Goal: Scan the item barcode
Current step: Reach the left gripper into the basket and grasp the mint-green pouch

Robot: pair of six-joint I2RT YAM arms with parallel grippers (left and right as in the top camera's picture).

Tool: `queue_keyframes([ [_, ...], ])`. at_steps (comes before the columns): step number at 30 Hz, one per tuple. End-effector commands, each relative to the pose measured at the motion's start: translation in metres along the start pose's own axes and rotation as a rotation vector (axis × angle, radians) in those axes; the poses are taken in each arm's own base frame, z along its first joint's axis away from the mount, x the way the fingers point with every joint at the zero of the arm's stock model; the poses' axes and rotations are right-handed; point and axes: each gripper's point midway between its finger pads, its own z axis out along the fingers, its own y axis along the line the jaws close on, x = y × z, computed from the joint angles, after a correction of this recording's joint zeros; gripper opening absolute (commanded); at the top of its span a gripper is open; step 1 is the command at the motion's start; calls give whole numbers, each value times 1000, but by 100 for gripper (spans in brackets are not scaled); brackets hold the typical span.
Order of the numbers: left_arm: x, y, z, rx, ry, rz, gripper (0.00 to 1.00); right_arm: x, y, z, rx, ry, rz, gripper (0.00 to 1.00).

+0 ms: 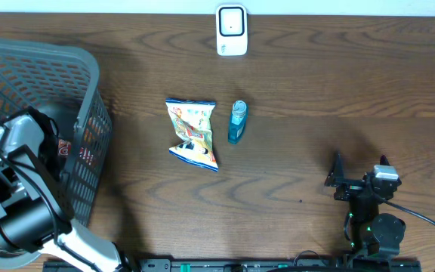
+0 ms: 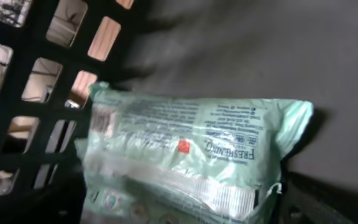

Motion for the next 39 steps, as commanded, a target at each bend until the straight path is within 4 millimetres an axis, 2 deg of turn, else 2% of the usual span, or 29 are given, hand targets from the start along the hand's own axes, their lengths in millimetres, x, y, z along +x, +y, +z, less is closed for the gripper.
queue_keyframes([
  [1,45,19,38,-103,130,77,90,0,-1,0,3,-1,13,99],
  [6,69,31,57,-112,185,81,57,0,-1,0,3,-1,13,99],
  [11,75,35,62,-116,195,85,10,0,-1,0,3,-1,13,99],
  [15,70,31,56,-86,192,82,7,0,-1,0,3,-1,13,99],
  [20,51,15,29,32,175,114,8,0,-1,0,3,-1,13,99],
  [23,32,6,2,138,151,117,7,0,-1,0,3,-1,13,99],
  [24,20,1,-20,227,136,121,8,0,-1,0,3,-1,13,99],
  [29,-22,-2,-93,508,62,86,8,0,-1,0,3,-1,13,99],
  [34,-59,23,-168,784,-7,-24,8,0,-1,0,3,-1,13,99],
  [37,-63,40,-217,1017,15,-37,7,0,-1,0,3,-1,13,99],
  [39,-58,53,-262,1246,32,17,7,0,-1,0,3,-1,13,99],
])
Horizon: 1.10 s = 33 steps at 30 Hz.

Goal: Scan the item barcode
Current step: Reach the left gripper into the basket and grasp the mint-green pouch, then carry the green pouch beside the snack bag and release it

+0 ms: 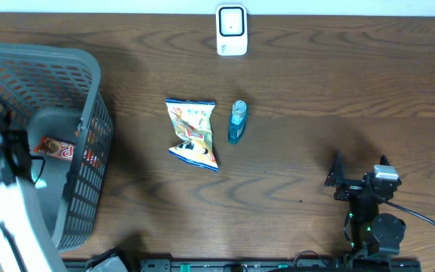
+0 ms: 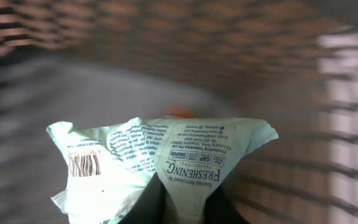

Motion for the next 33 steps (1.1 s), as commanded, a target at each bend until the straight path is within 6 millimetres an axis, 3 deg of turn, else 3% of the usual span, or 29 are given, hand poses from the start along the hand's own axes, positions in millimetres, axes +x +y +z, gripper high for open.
queue_keyframes([
  [1,16,-49,-65,383,114,93,7,0,-1,0,3,-1,13,99],
  [5,35,-87,-158,819,137,263,7,0,-1,0,3,-1,13,99],
  [8,55,-93,-217,1054,154,388,8,0,-1,0,3,-1,13,99],
  [11,78,-88,-253,1196,233,464,7,0,-1,0,3,-1,13,99],
  [13,104,-83,-270,1270,349,539,7,0,-1,0,3,-1,13,99],
  [19,174,-66,-263,1317,546,809,7,0,-1,0,3,-1,13,99],
  [26,281,-32,-252,1299,820,1194,7,0,-1,0,3,-1,13,99],
  [30,340,-6,-225,1111,875,1380,8,0,-1,0,3,-1,13,99],
  [33,375,12,-189,902,807,1493,7,0,-1,0,3,-1,13,99],
])
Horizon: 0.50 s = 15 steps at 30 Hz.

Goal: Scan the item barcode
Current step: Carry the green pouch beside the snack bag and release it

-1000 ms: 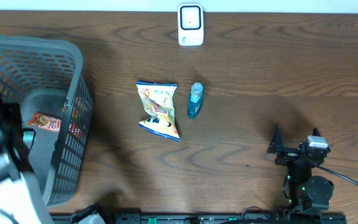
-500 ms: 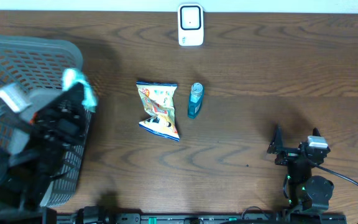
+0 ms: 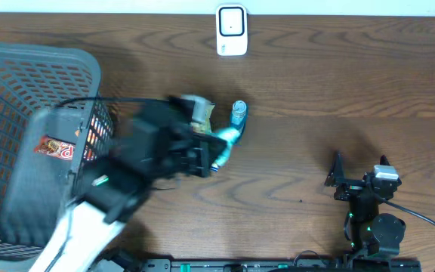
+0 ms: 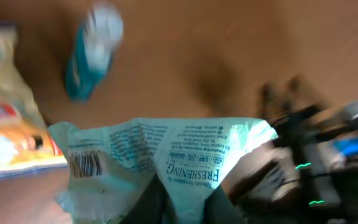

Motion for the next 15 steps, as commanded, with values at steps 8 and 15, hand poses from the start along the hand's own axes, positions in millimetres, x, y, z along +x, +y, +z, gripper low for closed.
queue_keyframes([
  [8,60,81,121,-572,168,-44,7,0,-1,0,3,-1,13,99],
  [15,93,114,180,-650,271,-20,8,0,-1,0,3,-1,12,99],
])
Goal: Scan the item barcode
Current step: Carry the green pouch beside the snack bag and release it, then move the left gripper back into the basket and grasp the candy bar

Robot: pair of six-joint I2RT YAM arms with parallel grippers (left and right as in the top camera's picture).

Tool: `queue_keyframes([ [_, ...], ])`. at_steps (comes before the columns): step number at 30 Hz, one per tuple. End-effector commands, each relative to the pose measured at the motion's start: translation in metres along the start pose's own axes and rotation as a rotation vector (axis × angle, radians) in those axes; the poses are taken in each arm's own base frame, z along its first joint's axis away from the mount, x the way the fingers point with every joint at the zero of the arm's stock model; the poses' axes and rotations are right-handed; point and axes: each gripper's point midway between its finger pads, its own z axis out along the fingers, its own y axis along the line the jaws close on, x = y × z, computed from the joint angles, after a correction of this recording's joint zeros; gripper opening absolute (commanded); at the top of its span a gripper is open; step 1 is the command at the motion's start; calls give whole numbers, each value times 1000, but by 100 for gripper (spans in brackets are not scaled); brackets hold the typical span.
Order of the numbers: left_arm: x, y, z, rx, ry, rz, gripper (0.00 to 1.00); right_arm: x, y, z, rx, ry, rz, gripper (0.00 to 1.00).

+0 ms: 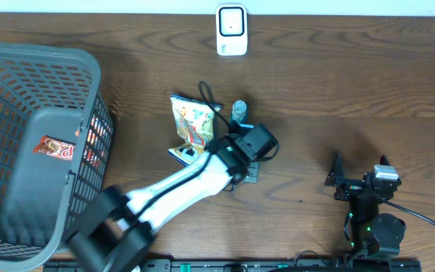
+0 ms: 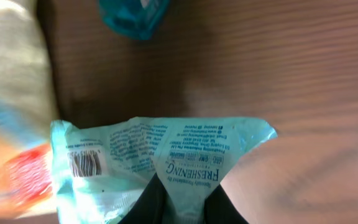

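Observation:
My left gripper (image 2: 182,200) is shut on a pale green packet (image 2: 166,155), pinching its lower middle. The packet's printed side faces the wrist camera, and its barcode (image 2: 84,165) shows on the left part. Seen from overhead, the left gripper (image 1: 249,151) is low over the table's middle, next to the blue bottle (image 1: 239,109) and the snack bag (image 1: 191,125); the packet is hidden under it there. The white scanner (image 1: 232,30) stands at the table's far edge. My right gripper (image 1: 357,181) rests at the near right, too small to tell its state.
A grey mesh basket (image 1: 89,83) fills the left side and holds a red wrapper (image 1: 54,148). The left wrist view has the blue bottle (image 2: 135,12) just beyond the packet and the blurred snack bag (image 2: 11,81) to its left.
My left gripper, still holding the packet, has shifted a little right and lower, to just below the blue bottle. The snack bag now looks narrower and bunched. The right arm is unmoved.
The green packet lay in the basket before my left gripper. Then the gripper held it inside the basket, barcode showing. Later it was out over the table by the snack bag and bottle, and now sits low beside them.

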Motion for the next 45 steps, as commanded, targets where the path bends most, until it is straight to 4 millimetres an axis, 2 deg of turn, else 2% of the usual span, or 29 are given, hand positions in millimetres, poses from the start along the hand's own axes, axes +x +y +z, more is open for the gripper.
queue_keyframes([
  [1,1,11,24,-73,2,-19,7,0,-1,0,3,-1,12,99],
  [5,3,12,32,-83,14,-18,8,0,-1,0,3,-1,13,99],
  [6,3,11,31,-82,12,-18,15,0,-1,0,3,-1,13,99],
  [8,2,11,29,-78,8,-27,44,0,-1,0,3,-1,13,99],
  [10,2,11,28,-76,6,-29,78,0,-1,0,3,-1,13,99],
  [11,2,11,27,-76,6,-37,88,0,-1,0,3,-1,13,99],
  [12,2,11,26,-76,6,-45,92,0,-1,0,3,-1,13,99],
  [16,-1,8,11,-58,4,-54,97,0,-1,0,3,-1,13,99],
  [20,-13,3,-24,-17,-43,-62,98,0,-1,0,3,-1,13,99],
  [26,-37,-5,-102,121,-207,-46,98,0,-1,0,3,-1,13,99],
  [30,-61,5,-168,198,-380,-48,98,0,-1,0,3,-1,13,99],
  [33,-80,26,-225,230,-511,-42,98,0,-1,0,3,-1,13,99],
  [35,-92,52,-262,202,-607,-65,98,0,-1,0,3,-1,13,99],
  [36,-103,79,-293,144,-691,-94,98,0,-1,0,3,-1,13,99],
  [39,-114,136,-345,3,-823,-189,98,0,-1,0,3,-1,13,99],
  [43,-114,214,-392,-224,-934,-377,98,0,-1,0,3,-1,13,99],
  [45,-107,252,-404,-331,-957,-495,98,0,-1,0,3,-1,13,99],
])
